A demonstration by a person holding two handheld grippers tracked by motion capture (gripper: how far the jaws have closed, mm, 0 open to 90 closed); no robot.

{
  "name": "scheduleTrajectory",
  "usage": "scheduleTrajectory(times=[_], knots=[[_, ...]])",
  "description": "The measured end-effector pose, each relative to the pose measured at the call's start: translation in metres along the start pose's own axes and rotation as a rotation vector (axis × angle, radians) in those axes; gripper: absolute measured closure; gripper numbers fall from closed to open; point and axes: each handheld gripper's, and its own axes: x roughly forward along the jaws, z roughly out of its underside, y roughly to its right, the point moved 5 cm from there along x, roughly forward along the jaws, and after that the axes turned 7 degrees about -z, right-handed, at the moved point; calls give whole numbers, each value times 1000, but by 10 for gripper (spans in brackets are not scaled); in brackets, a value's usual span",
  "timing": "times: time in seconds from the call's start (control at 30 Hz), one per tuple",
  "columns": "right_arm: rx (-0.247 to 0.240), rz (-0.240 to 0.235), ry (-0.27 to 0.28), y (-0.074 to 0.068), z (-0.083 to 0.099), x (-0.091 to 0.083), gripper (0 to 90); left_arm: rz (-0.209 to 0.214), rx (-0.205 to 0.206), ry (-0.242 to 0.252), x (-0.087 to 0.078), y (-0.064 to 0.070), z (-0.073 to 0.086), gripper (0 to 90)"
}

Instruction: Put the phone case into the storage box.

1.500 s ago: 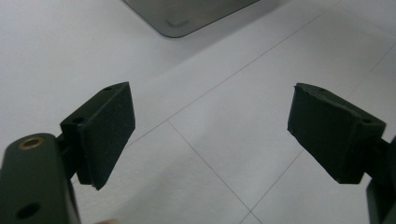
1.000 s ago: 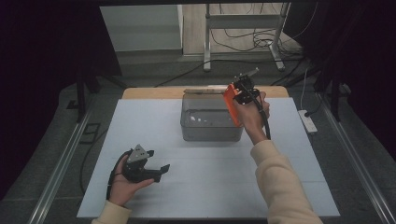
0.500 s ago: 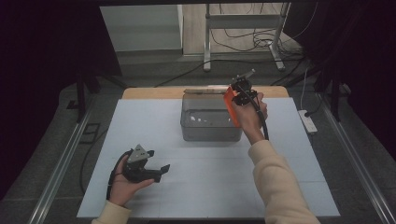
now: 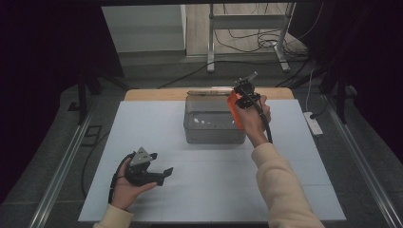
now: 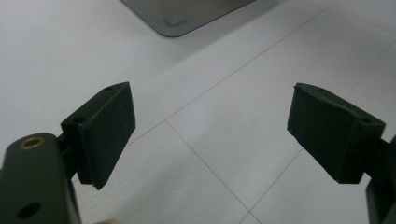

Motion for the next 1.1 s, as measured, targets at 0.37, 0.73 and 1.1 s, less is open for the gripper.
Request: scheduleTrajectory(times=[0.37,0.73,1.1], knots=[[15,-5,1,4,1,3,797,1,1,-1,0,0,0,154],[24,-9,-7,4,3,8,797,0,2,-2,0,0,0,154],[25,-12,-15,2,4,12,797,0,3,-2,0,0,0,154]])
